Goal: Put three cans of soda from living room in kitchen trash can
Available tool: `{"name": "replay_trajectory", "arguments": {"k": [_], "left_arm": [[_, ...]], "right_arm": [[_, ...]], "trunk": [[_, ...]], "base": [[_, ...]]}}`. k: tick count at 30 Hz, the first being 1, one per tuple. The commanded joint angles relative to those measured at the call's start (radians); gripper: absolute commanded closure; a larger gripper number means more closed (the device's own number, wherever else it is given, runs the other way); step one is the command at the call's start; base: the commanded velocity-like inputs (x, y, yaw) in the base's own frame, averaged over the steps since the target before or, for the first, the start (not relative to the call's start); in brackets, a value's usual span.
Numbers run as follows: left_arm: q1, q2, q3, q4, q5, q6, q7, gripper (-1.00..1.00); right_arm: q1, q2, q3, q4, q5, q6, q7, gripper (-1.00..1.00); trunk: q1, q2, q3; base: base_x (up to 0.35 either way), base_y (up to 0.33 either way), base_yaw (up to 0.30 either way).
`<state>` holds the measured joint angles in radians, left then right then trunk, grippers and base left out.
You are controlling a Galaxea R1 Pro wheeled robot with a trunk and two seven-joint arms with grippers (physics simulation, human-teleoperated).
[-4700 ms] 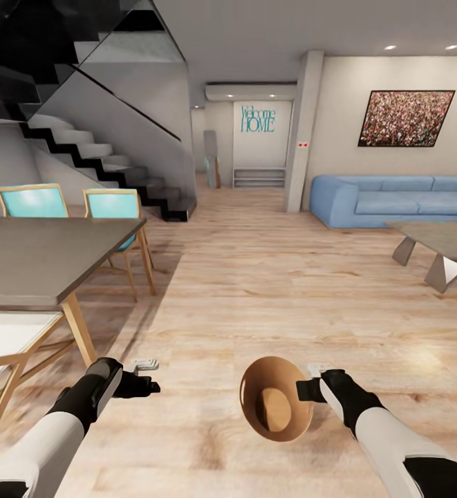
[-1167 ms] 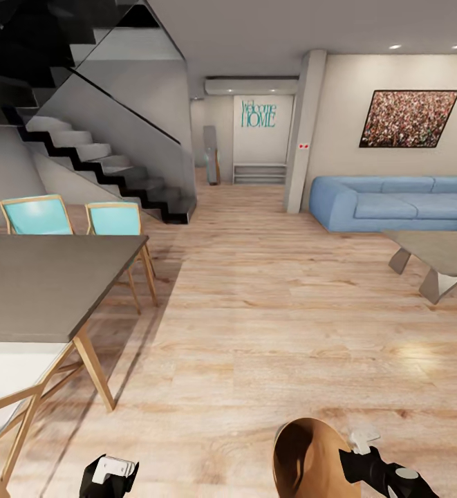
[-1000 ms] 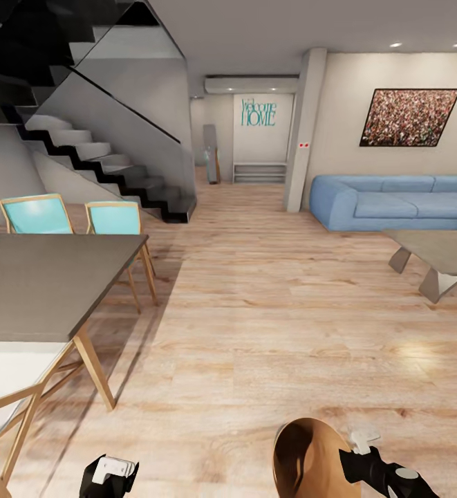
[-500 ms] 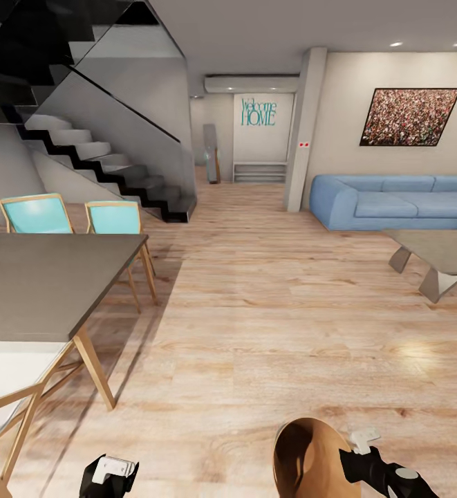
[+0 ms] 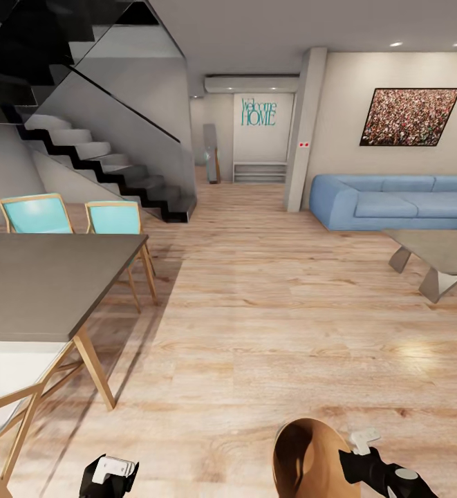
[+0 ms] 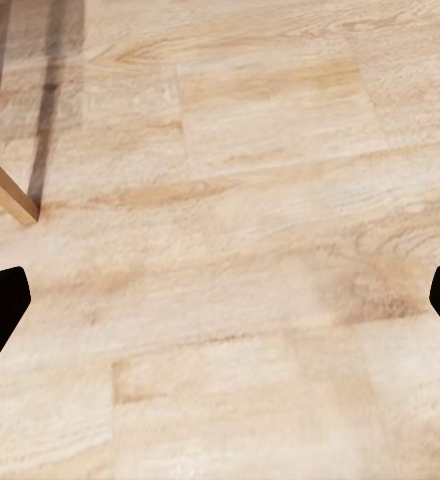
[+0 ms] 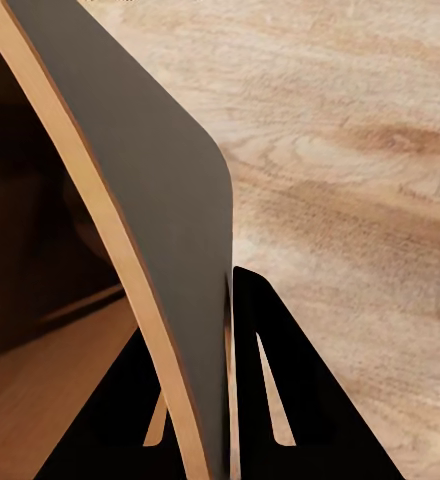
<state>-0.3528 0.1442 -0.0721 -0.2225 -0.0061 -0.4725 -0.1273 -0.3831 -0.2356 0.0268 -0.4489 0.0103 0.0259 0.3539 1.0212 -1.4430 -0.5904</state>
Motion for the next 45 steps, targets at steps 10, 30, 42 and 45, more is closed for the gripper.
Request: {"name": "replay_trajectory", "arguments": {"k": [10,30,42,45], "left_arm": [[0.000,0.000,0.000,0.000,-0.001,0.000,0.000,-1.00],[-0.002,-0.004,0.001,-0.008,0.000,0.042,-0.014,-1.00],[-0.002,-0.002,0.000,-0.011,0.003,0.038,-0.009,-1.00],[-0.002,-0.002,0.000,-0.011,0.003,0.038,-0.009,-1.00]], "right_arm": [[0.000,-0.004,-0.007,-0.004,-0.014,0.000,0.010,1.00],[0.000,-0.005,-0.018,-0.011,-0.021,0.006,0.009,1.00],[0.000,-0.002,-0.072,-0.011,-0.022,0.006,0.012,1.00],[0.000,-0.003,-0.073,-0.011,-0.022,0.006,0.013,1.00]], "trunk": [[0.000,0.000,0.000],[0.000,0.000,0.002],[0.000,0.000,0.010],[0.000,0.000,0.013]], "base": [[0.000,0.000,0.000],[0.000,0.000,-0.036],[0.000,0.000,-0.220],[0.000,0.000,-0.228]]}}
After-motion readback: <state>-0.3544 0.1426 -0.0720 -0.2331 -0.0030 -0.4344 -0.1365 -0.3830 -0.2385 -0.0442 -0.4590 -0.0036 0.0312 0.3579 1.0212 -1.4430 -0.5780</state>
